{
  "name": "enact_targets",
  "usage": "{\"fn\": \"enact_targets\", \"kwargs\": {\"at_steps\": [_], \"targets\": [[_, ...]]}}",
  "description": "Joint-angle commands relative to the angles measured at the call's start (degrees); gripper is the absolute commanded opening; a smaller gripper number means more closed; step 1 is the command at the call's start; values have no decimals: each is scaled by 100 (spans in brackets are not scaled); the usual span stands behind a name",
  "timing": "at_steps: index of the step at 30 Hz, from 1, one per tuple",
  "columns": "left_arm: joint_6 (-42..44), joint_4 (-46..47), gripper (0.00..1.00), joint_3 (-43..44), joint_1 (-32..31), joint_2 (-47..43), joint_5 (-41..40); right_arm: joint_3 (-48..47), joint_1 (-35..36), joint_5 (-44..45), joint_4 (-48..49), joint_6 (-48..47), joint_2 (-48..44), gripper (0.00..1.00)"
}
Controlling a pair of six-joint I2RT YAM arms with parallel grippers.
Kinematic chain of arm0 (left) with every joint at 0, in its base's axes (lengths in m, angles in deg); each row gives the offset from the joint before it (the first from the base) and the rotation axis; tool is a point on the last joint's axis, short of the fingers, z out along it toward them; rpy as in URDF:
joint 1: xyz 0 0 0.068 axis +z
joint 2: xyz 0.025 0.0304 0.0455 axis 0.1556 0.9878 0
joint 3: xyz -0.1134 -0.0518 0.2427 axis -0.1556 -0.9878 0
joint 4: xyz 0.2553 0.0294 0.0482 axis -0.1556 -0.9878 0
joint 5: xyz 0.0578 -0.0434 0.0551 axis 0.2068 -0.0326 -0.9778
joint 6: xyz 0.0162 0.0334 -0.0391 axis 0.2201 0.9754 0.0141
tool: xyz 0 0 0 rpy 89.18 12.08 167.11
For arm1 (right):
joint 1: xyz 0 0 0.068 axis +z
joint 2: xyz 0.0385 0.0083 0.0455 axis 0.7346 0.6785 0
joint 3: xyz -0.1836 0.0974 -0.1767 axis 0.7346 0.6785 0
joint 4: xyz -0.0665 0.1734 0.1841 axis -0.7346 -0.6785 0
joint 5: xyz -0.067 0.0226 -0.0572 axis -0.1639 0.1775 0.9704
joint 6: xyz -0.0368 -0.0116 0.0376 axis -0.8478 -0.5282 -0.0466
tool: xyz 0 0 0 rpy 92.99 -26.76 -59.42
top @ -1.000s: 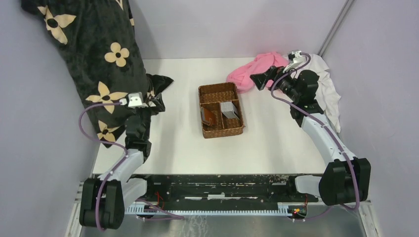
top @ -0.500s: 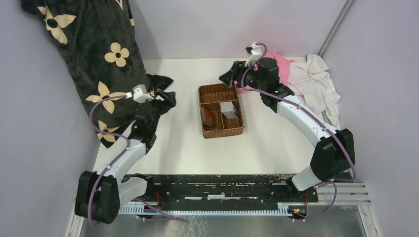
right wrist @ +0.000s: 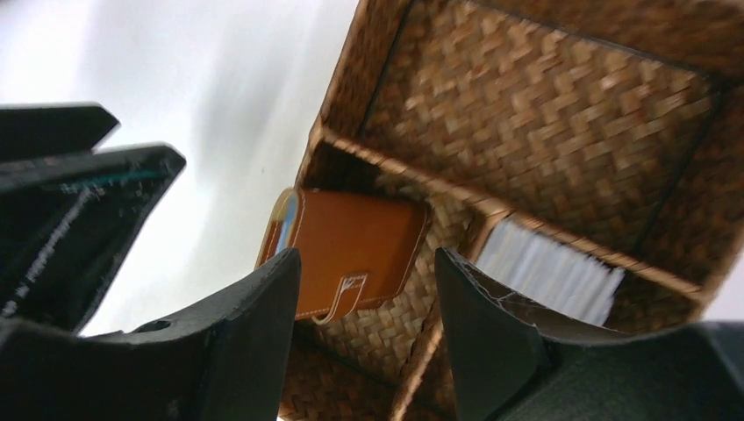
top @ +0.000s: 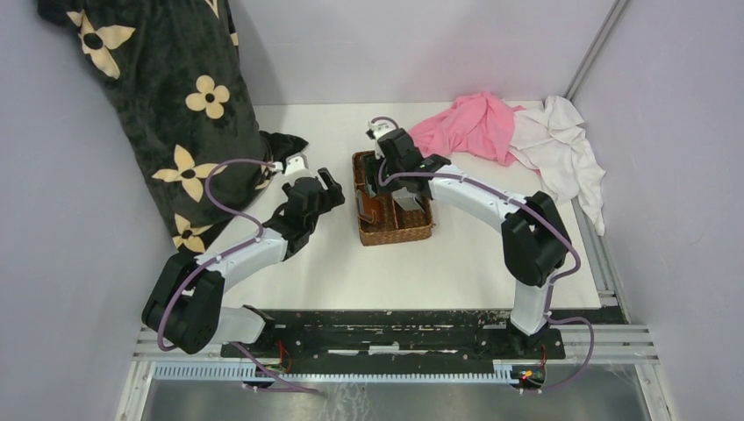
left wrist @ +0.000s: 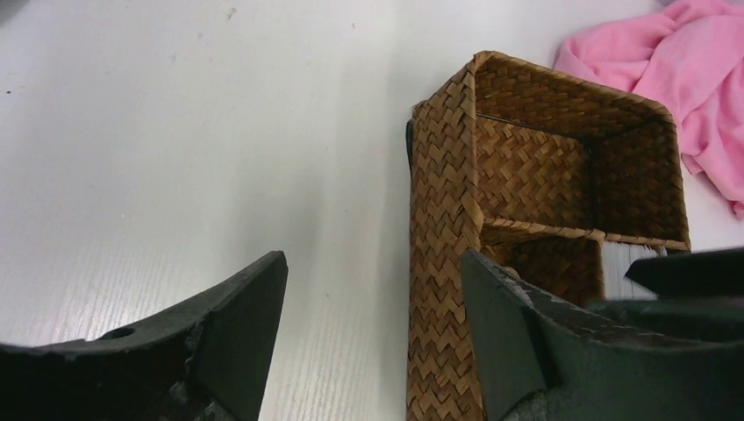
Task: Put the credit cards into the card holder
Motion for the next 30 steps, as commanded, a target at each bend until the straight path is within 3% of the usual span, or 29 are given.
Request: {"fn": "enact_targets", "kwargs": {"at_steps": [1, 30], "targets": [[-383, 222, 78, -58, -17, 18, -313, -464, 338, 510, -257, -184, 119, 64], [-708, 879, 75, -768, -21, 76, -314, -686, 857, 905, -474, -27, 692, 62]]}}
